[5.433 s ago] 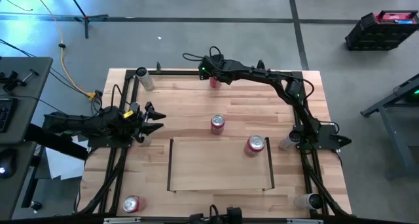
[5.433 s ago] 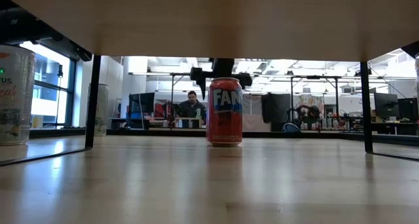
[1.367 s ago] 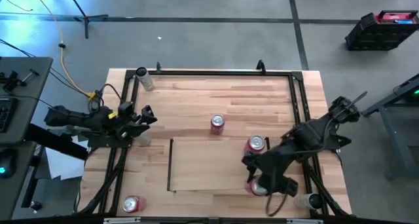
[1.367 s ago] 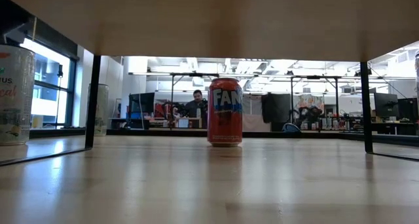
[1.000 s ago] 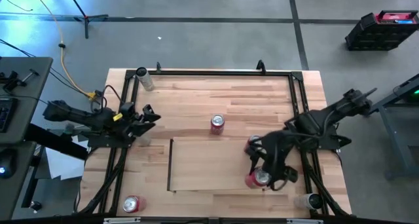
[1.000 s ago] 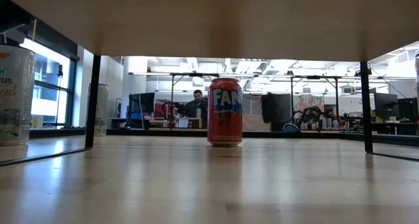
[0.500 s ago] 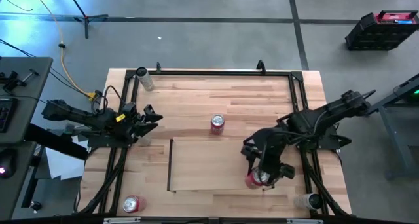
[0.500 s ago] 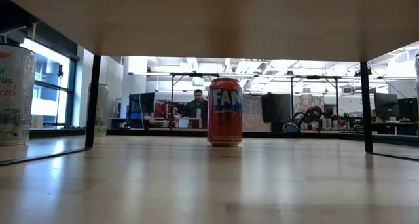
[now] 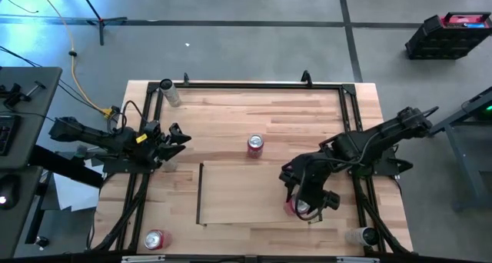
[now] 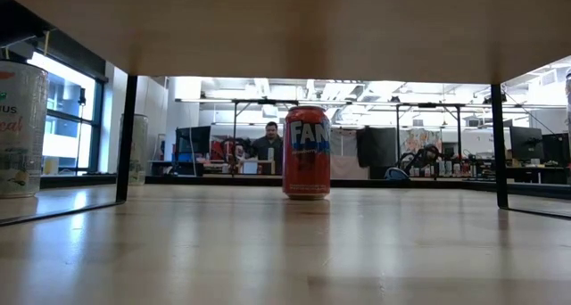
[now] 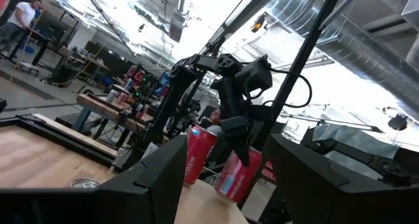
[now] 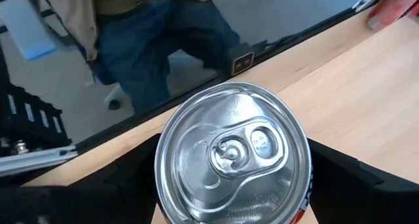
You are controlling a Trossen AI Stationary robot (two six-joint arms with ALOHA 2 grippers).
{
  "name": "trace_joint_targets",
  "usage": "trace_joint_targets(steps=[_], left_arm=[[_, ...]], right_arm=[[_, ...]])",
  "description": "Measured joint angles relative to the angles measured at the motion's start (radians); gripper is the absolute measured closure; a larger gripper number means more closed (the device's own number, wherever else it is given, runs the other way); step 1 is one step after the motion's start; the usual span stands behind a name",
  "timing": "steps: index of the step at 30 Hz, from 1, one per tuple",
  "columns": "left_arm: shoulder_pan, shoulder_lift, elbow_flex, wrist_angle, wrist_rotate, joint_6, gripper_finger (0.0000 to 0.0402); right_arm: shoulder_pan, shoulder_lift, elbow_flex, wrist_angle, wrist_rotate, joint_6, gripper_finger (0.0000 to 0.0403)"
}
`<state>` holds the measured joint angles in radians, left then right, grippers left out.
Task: Place canned beverage on shelf
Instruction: Put the top red soda can on the shelf
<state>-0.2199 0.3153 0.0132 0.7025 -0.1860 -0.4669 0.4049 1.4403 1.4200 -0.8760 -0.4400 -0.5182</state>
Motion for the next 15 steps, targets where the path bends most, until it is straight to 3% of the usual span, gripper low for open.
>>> trace_joint_targets(steps=[15], left_arm=[[0.000,0.000,0.000,-0.001,0.000,0.006,0.0193]], right_arm=[[0.000,0.000,0.000,-0.065,-0.004,-0.002,0.0111]])
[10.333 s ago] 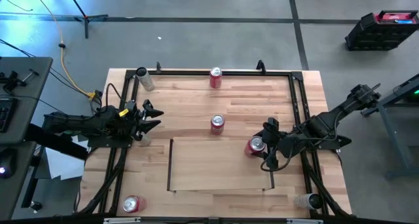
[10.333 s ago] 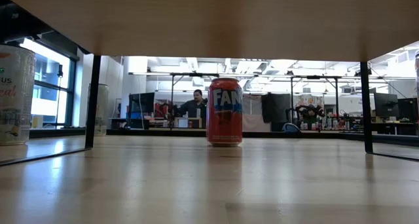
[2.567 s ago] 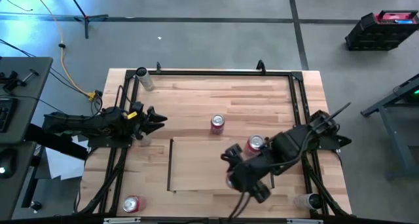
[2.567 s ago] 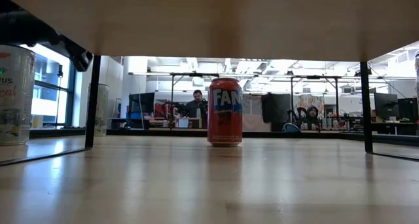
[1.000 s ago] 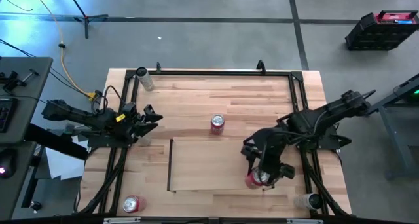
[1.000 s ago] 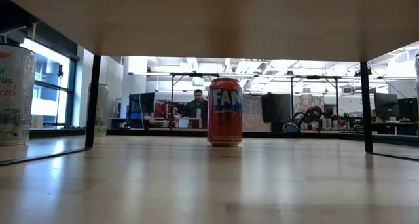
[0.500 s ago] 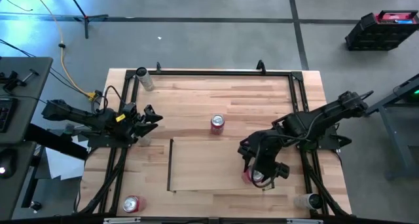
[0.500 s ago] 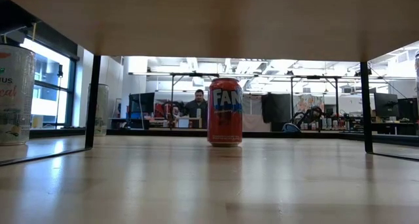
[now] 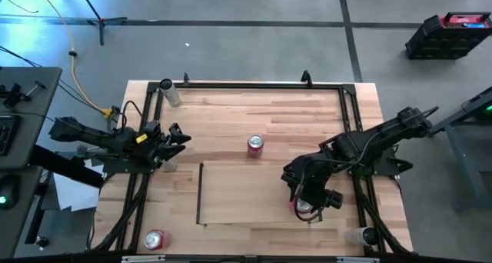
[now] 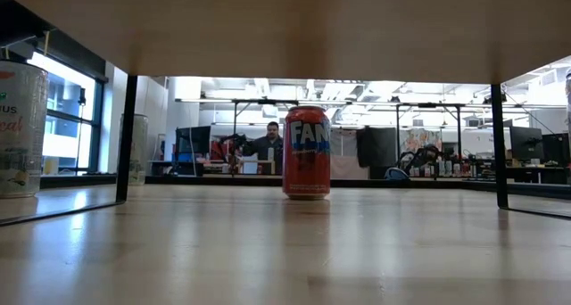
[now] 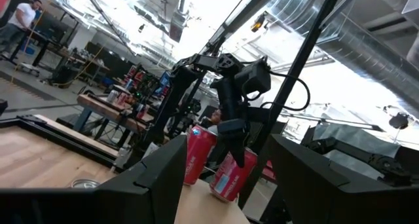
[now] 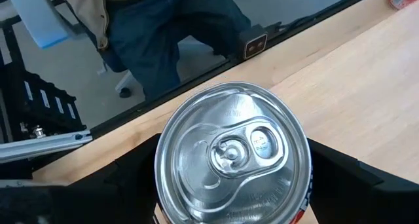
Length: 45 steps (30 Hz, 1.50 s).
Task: Place canned beverage on shelf
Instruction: Put the top red soda can on the shelf
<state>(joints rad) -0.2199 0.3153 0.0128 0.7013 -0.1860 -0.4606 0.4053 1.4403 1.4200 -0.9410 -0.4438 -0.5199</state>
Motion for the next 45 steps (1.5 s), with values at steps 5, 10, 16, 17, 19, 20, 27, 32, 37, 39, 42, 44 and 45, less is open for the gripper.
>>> trace_joint_targets(steps=[5,10,16,17,19,20,27,32,37,39,42,44,45], left_arm=[[0.000,0.000,0.000,0.000,0.000,0.000,0.0193],[0.000,0.000,0.000,0.000,0.000,0.001,0.0193],[0.000,0.000,0.000,0.000,0.000,0.001,0.0193],[0.000,0.000,0.000,0.000,0.000,0.001,0.0193],[0.000,0.000,0.000,0.000,0.000,0.001,0.0193],[0.000,0.000,0.000,0.000,0.000,0.001,0.0193],[0.000,0.000,0.000,0.000,0.000,0.001,0.0193],[0.000,0.000,0.000,0.000,0.001,0.001,0.0193],[0.000,0.000,0.000,0.000,0.001,0.001,0.0193],[0.000,0.000,0.000,0.000,0.001,0.001,0.0193],[0.000,0.001,0.000,0.000,0.001,0.001,0.0193],[0.000,0.000,0.000,0.000,0.001,0.001,0.0193],[0.000,0.000,0.000,0.000,0.001,0.001,0.0193]], right_arm=[[0.000,0.000,0.000,0.003,-0.003,0.006,0.0111],[0.000,0.000,0.000,0.017,-0.004,0.020,0.0111],[0.000,0.000,0.000,0.007,-0.004,0.022,0.0111],[0.000,0.000,0.000,0.008,-0.004,0.022,0.0111],[0.000,0.000,0.000,0.007,-0.004,0.022,0.0111],[0.000,0.000,0.000,0.007,-0.004,0.022,0.0111],[0.000,0.000,0.000,0.006,-0.004,0.015,0.0111],[0.000,0.000,-0.010,-0.003,-0.005,0.006,0.0111],[0.000,0.000,-0.023,0.021,-0.011,0.006,0.0111],[0.000,0.000,-0.023,0.022,-0.011,0.006,0.0111],[0.000,0.000,-0.023,0.022,-0.010,0.007,0.0110],[0.000,0.000,-0.024,0.023,-0.009,0.014,0.0104],[0.000,0.000,-0.024,0.025,-0.009,0.016,0.0098]])
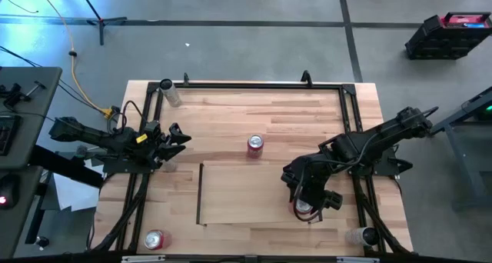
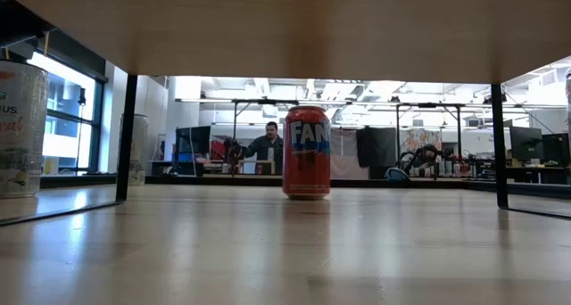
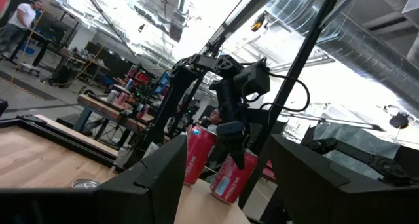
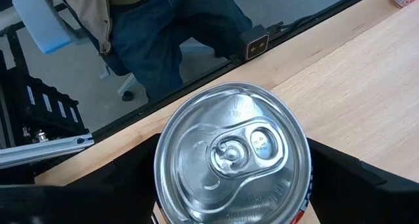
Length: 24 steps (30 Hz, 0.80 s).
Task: Place canned beverage on shelf
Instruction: Put the top red soda can on the shelf, then put the middle right white yellow soda can on the shelf
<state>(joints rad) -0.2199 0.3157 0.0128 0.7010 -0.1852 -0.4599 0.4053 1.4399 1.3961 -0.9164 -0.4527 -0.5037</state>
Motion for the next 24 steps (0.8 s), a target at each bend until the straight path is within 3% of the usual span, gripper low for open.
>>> trace_joint_targets(steps=[8,24], left_arm=[[0.000,0.000,0.000,0.000,0.000,0.000,0.0193],[0.000,0.000,0.000,0.000,0.000,0.038,0.0193]], right_arm=[[0.000,0.000,-0.001,0.001,0.007,0.006,0.0043],[0.001,0.000,0.125,-0.036,0.006,0.036,0.0038]])
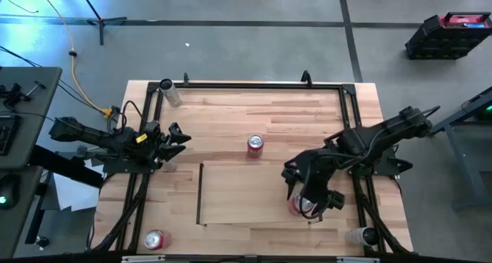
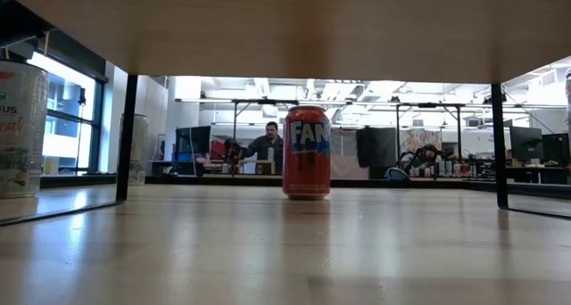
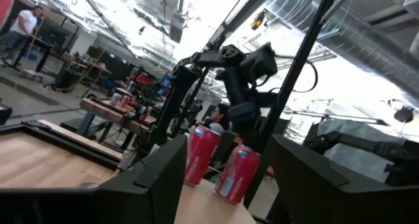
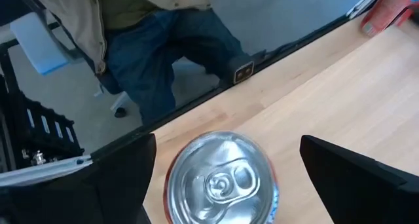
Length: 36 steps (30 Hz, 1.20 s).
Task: Place canned beverage on shelf
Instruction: Put the middle right white yellow soda can on the shelf
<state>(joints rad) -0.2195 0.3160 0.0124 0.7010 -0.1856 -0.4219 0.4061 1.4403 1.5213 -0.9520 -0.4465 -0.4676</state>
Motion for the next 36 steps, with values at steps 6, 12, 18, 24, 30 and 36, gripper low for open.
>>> trace_joint_targets(steps=[6,12,18,24,30,36], left_arm=[[0.000,0.000,0.000,0.000,0.000,0.031,0.0193],[0.000,0.000,0.000,0.000,0.000,0.076,0.0193],[0.000,0.000,0.000,-0.001,0.000,0.094,0.0193],[0.000,0.000,0.000,-0.002,0.000,0.113,0.0193],[0.000,0.000,0.000,-0.009,0.000,0.112,0.0193],[0.000,0.000,0.000,-0.009,0.000,0.108,0.0193]], right_arm=[[0.000,0.000,0.108,-0.044,0.061,0.050,0.0038],[0.000,0.000,0.242,-0.109,0.214,0.135,0.0038],[0.000,0.000,0.371,-0.202,0.467,0.255,0.0038],[-0.001,-0.002,0.438,-0.379,0.651,0.415,0.0038],[0.000,-0.020,0.440,-0.498,0.698,0.585,0.0038],[0.008,-0.063,0.431,-0.575,0.802,0.710,0.0038]])
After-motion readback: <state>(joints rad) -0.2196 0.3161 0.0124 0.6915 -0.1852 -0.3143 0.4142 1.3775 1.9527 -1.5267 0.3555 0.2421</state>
